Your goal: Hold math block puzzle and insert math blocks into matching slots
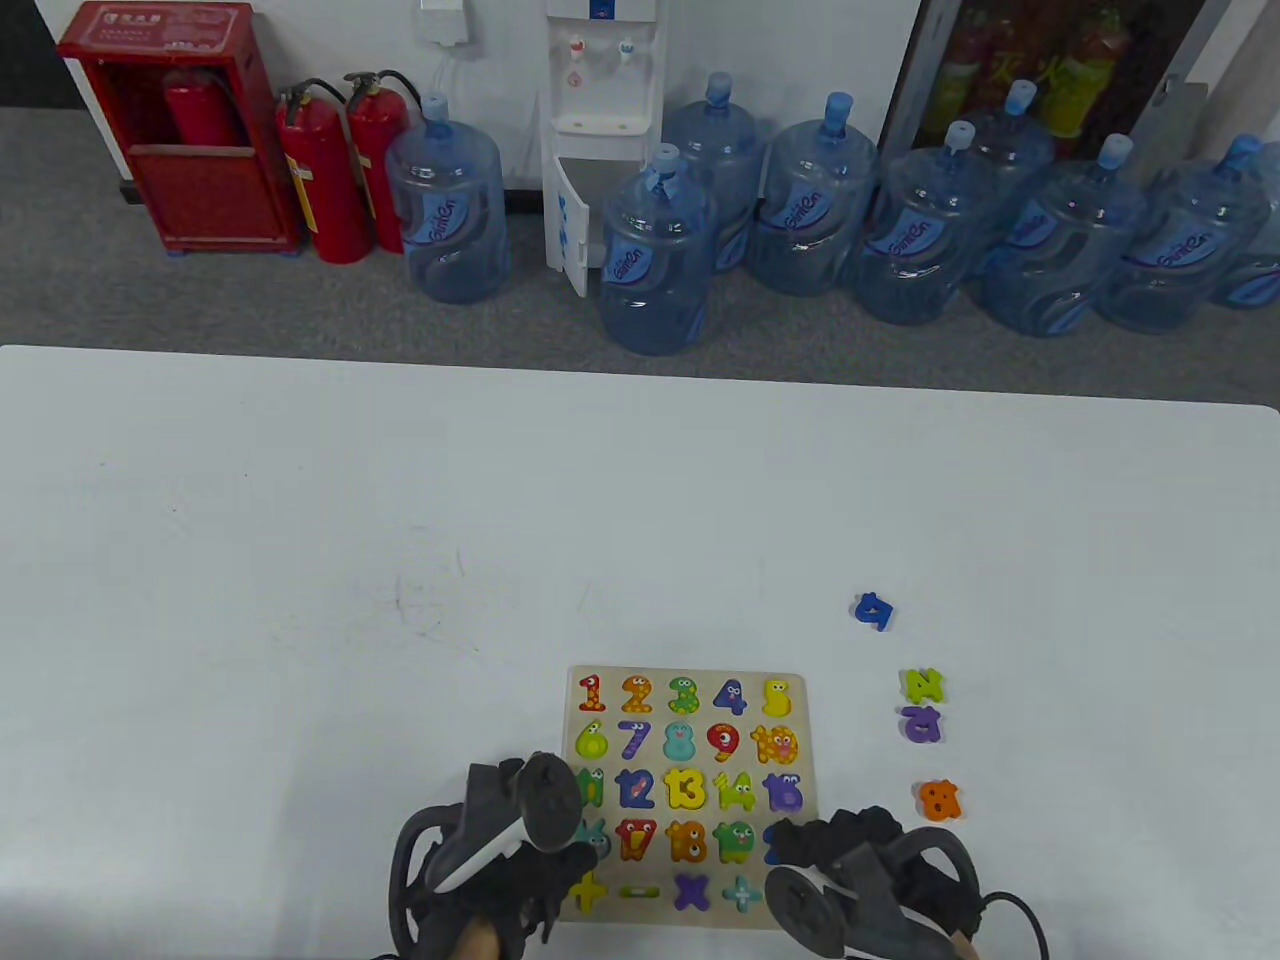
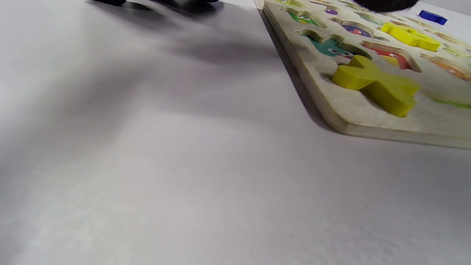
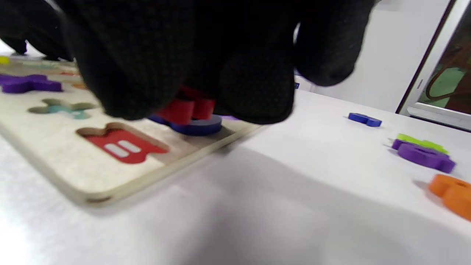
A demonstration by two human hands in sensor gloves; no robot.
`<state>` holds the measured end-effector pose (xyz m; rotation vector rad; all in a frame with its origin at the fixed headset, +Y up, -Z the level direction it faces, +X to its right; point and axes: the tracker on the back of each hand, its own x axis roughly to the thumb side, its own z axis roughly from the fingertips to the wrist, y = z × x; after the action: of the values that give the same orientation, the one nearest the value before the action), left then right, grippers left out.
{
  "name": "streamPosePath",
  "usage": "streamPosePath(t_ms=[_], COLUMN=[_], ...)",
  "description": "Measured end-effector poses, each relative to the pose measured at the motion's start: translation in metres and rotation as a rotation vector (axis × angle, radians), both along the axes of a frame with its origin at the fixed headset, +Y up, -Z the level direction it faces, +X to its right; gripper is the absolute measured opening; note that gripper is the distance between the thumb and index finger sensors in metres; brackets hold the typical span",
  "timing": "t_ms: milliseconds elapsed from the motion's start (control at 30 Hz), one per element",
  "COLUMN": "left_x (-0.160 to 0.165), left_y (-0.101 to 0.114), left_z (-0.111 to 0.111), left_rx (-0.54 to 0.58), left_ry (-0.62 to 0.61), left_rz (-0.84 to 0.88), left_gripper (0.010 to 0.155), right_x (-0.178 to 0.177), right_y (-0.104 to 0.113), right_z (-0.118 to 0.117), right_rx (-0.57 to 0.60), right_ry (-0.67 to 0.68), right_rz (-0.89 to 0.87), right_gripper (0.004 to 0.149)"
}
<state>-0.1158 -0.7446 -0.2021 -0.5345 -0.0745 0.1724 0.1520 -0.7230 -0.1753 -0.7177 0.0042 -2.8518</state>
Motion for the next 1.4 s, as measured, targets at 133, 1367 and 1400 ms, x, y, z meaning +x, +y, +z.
streamPosePath(t_ms=[133, 1367, 1400], left_x=[0.000, 0.001, 0.001], left_y=[0.000, 0.000, 0.000], left_z=[0.000, 0.000, 0.000], left_rx=[-0.002, -0.009, -0.009], left_ry=[0.000, -0.002, -0.002], left_rz=[-0.001, -0.004, -0.004], left_gripper=[0.086, 0.087, 0.087], right_x=[-0.007, -0.013, -0.014], right_y=[-0.003, 0.001, 0.000], right_z=[0.003, 0.010, 0.010], right_rx=[0.010, 0.002, 0.011], right_ry=[0.020, 0.062, 0.060], right_rz=[0.037, 0.042, 0.044], right_gripper=[0.060, 0.059, 0.058])
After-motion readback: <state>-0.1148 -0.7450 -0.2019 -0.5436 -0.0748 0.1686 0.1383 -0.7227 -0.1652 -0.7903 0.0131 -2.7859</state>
